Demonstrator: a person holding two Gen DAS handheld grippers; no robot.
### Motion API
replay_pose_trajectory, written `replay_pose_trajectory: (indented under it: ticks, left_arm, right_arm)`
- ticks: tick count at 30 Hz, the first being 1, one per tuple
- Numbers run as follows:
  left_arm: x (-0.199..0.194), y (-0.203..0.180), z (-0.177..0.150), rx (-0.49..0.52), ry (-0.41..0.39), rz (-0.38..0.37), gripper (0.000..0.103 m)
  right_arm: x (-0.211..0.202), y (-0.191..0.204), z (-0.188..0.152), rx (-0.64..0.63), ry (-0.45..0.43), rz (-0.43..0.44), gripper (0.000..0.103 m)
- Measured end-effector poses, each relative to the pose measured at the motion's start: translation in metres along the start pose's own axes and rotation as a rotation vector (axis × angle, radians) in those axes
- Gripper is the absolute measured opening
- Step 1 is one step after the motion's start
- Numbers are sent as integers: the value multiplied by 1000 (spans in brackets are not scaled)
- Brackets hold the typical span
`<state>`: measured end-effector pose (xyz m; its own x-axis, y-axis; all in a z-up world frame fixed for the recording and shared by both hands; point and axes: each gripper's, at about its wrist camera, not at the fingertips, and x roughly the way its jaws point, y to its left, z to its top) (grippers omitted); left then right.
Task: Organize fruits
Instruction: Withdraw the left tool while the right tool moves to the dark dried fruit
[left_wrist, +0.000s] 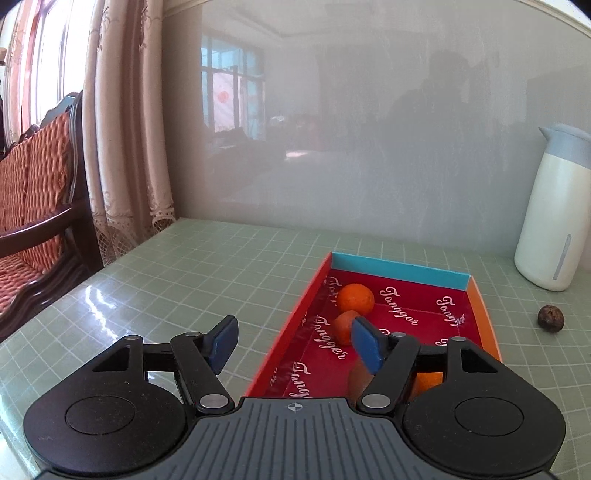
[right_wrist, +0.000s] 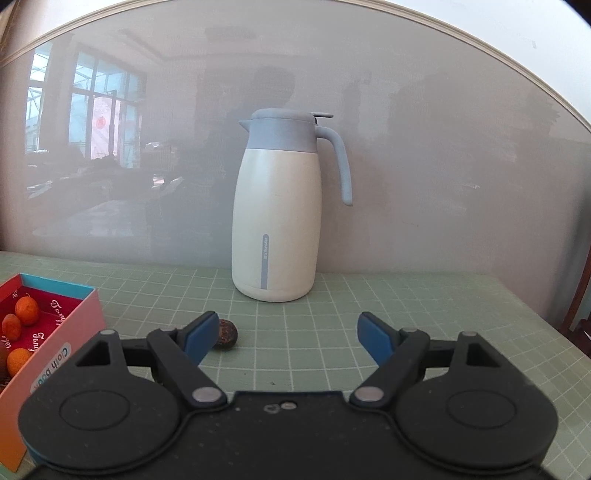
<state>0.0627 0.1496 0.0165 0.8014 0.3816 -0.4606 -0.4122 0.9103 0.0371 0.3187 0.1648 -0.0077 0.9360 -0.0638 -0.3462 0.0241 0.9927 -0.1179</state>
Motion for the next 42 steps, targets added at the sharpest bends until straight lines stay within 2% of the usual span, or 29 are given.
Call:
replay_pose_trajectory:
  ticks: [1,7,9,12,27,32,42]
  left_arm:
    - [-4,3,0,-2,-1,-2,68]
    - [-24,22,-6,-16,-4,20,84]
    - [-29,29,-8,-21,-2,34,95]
    - [-36,39,-12,-29,-7,54,103]
    - [-47,87,-29,-69,-6,132,103]
    - [-50,99,-31,-62,-23,158,103]
    - [-64,122,-36,-120,-97,228,103]
  right_arm:
    - [1,3,1,-3,0,4,82]
    - [3,19,0,-18,4,27,82]
    - [4,25,0,-27,8,36,82]
    - [4,36,-1,-43,8,49,82]
    - [21,87,-6,-120,43,104,83]
    - [31,96,-8,-133,60,96,83]
    - [63,96,-11,-136,115,43,83]
